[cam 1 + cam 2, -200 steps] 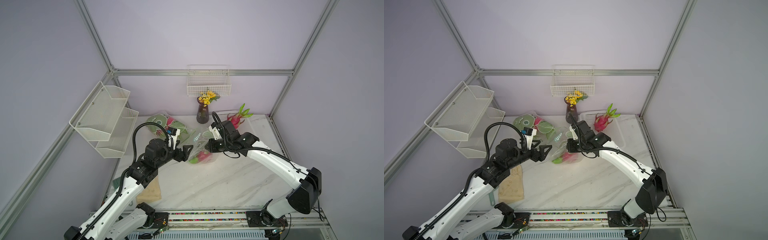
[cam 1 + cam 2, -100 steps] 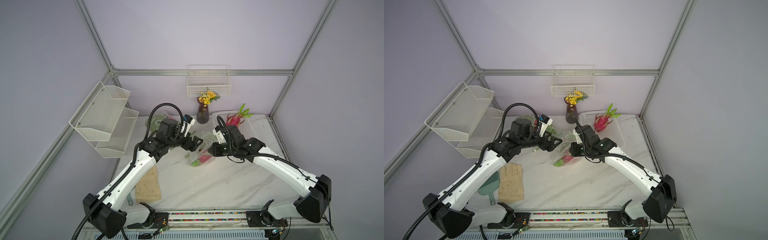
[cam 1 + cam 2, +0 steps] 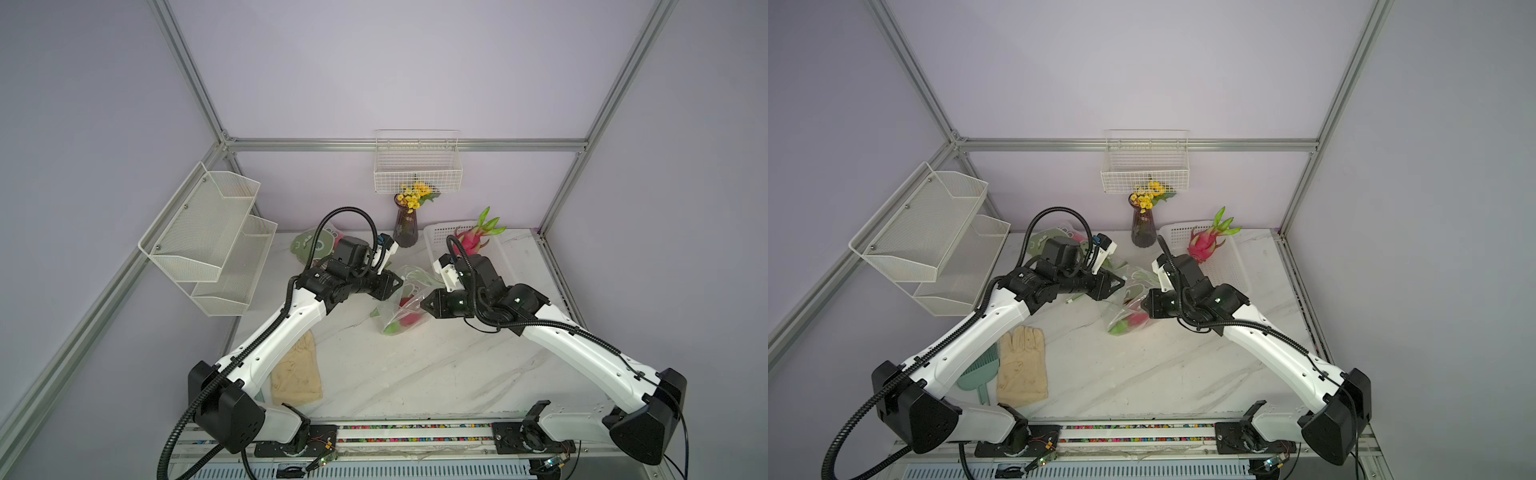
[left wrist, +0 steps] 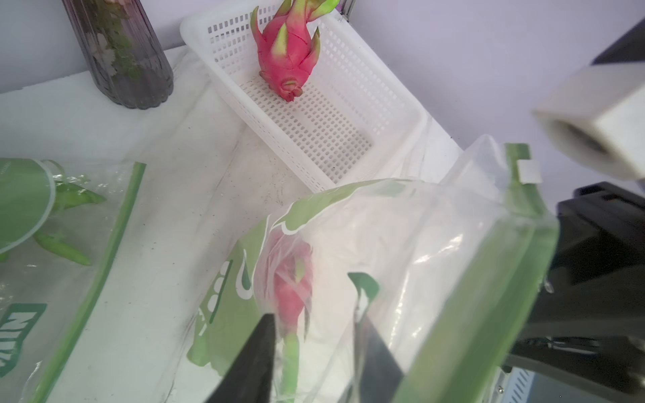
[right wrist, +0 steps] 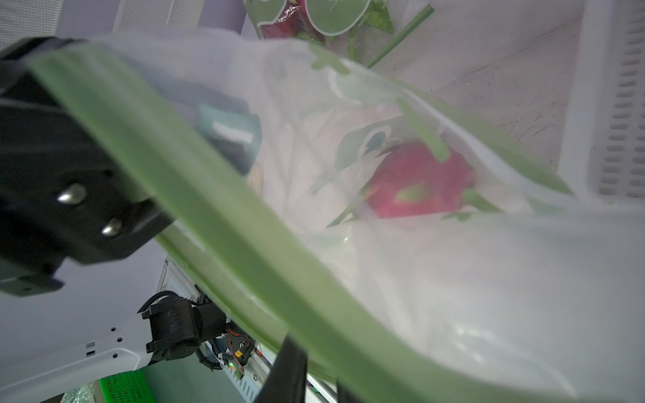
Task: Open the zip-top bag and take out the dragon fruit
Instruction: Pick up the dragon fruit from the zipper food storage bag.
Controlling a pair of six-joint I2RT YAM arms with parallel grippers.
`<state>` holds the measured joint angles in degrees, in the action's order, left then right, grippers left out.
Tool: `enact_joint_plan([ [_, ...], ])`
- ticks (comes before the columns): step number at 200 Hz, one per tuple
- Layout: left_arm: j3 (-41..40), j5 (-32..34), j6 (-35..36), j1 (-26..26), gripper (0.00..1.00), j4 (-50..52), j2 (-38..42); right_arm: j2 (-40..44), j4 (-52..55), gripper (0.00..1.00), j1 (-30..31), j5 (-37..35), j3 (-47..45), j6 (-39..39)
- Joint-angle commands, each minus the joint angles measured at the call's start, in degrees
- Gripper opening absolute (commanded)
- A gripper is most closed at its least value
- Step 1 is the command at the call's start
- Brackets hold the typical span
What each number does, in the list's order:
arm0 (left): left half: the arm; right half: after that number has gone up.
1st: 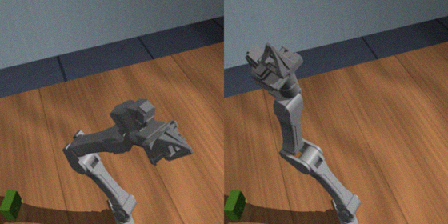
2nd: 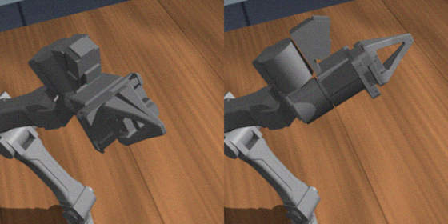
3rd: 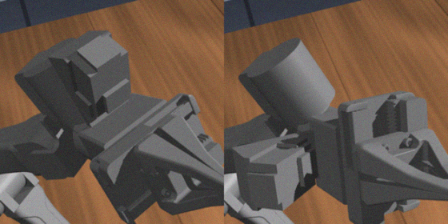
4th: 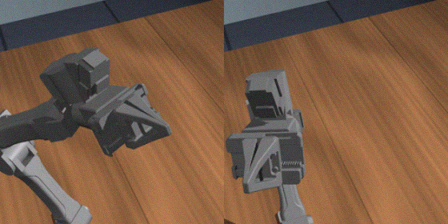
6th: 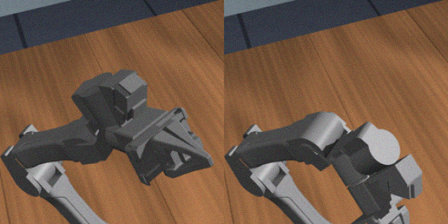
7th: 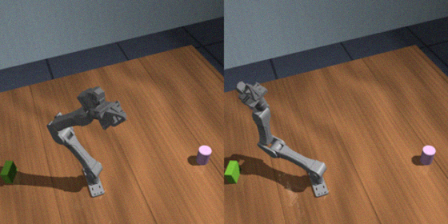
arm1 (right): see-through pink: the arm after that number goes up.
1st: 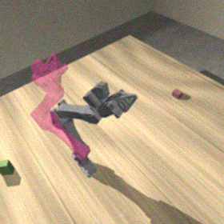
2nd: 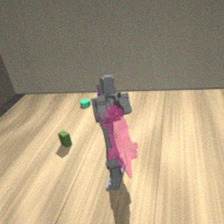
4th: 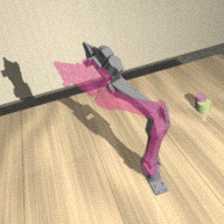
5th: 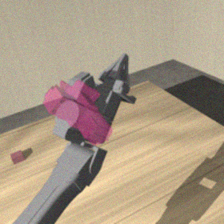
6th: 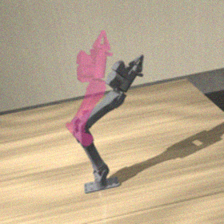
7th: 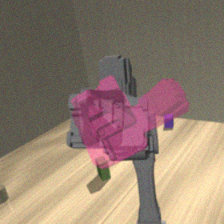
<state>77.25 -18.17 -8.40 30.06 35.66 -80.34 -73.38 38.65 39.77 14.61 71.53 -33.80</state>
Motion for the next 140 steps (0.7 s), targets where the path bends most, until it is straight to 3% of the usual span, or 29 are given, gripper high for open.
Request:
enact_joint_plan([
  [1, 1.8, 3.6, -1.5, 1.7, 0.2, -1.4, 2.2, 3.1, 1.0, 0.2, 0.4, 2.2, -0.5, -2.4],
  [16, 1.6, 6.7, -3.3, 3.5, 0.1, -1.8, 3.2, 4.8, 0.2, 0.19, 1.1, 2.9, -0.6, -3.8],
  [35, 1.1, 9.9, -6.9, 5.5, 0.04, -3.0, 4.6, 6.1, -2.2, 0.19, 2.6, 3.1, -0.4, -5.7],
  [70, 0.4, 15.8, -10.3, 9.4, 0.02, -3.1, 7.0, 3.9, -6.4, 0.19, 5.1, 0.2, 0.3, -7.9],
  [140, -2.9, 16.5, -13.3, 11.3, 0.0, -3.7, 8.4, 0.0, -10.6, 0.24, 5.5, -9.7, 0.7, -8.6],
])
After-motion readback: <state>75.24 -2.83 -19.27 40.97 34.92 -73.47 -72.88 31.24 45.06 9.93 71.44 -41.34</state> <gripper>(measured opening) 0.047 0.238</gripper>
